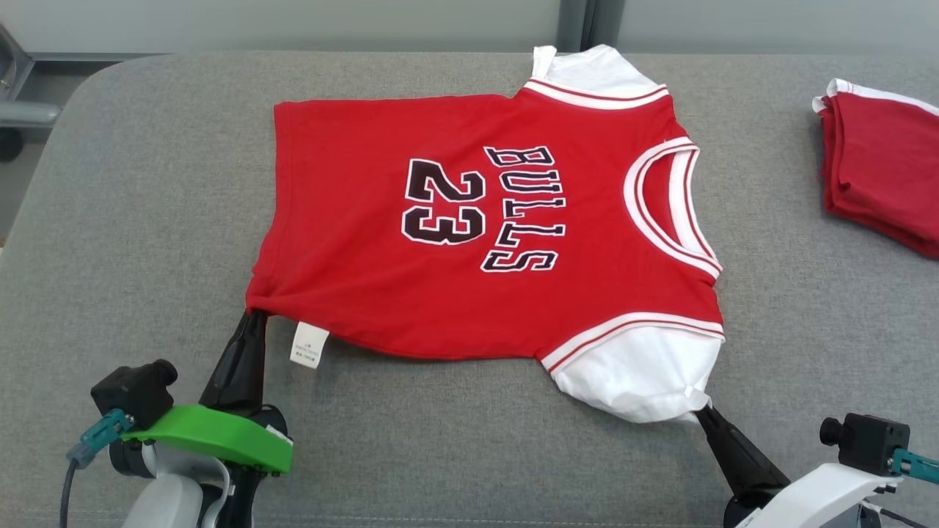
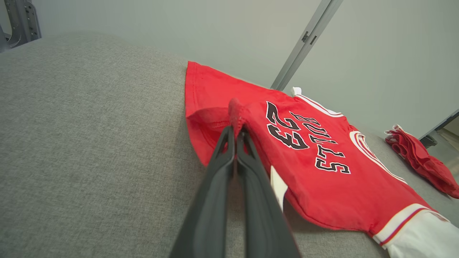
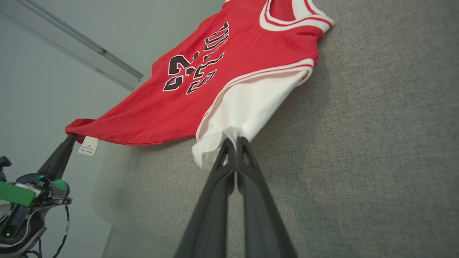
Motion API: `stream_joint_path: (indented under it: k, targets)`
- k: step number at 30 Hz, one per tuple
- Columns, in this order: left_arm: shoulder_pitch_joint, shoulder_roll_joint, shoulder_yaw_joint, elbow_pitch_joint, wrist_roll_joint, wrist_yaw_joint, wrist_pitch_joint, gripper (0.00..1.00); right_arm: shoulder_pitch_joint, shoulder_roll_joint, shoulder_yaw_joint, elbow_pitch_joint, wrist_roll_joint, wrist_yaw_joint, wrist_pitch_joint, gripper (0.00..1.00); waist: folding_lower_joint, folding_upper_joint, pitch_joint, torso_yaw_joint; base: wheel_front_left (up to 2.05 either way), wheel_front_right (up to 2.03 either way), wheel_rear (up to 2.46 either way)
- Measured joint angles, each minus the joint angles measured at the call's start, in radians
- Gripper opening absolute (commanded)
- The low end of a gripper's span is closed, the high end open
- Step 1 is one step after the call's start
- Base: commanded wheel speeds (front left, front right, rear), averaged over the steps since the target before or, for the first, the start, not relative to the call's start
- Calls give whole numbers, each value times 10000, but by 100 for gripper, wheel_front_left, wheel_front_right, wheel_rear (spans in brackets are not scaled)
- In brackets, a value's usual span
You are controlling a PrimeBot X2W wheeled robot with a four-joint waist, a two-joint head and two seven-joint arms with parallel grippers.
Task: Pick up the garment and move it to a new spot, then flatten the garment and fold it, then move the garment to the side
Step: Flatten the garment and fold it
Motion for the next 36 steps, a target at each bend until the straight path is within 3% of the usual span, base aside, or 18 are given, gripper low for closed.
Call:
stream_joint_path:
  k: [24, 27, 36]
  targets:
    - [570, -497, 447, 750, 953, -119, 0, 0, 374, -407, 583, 173, -920, -15, 86, 0, 0, 0, -32, 224, 0, 0, 0]
    - [570, -506, 573, 798, 988, -198, 0, 5, 416, -397, 681, 232, -943, -15, 90, 0, 0, 0, -16, 261, 0, 0, 0]
    - [569, -683, 786, 1072, 1164, -201, 0, 6, 415, -464, 671, 293, -1011, -36, 104, 0, 0, 0, 60, 264, 0, 0, 0]
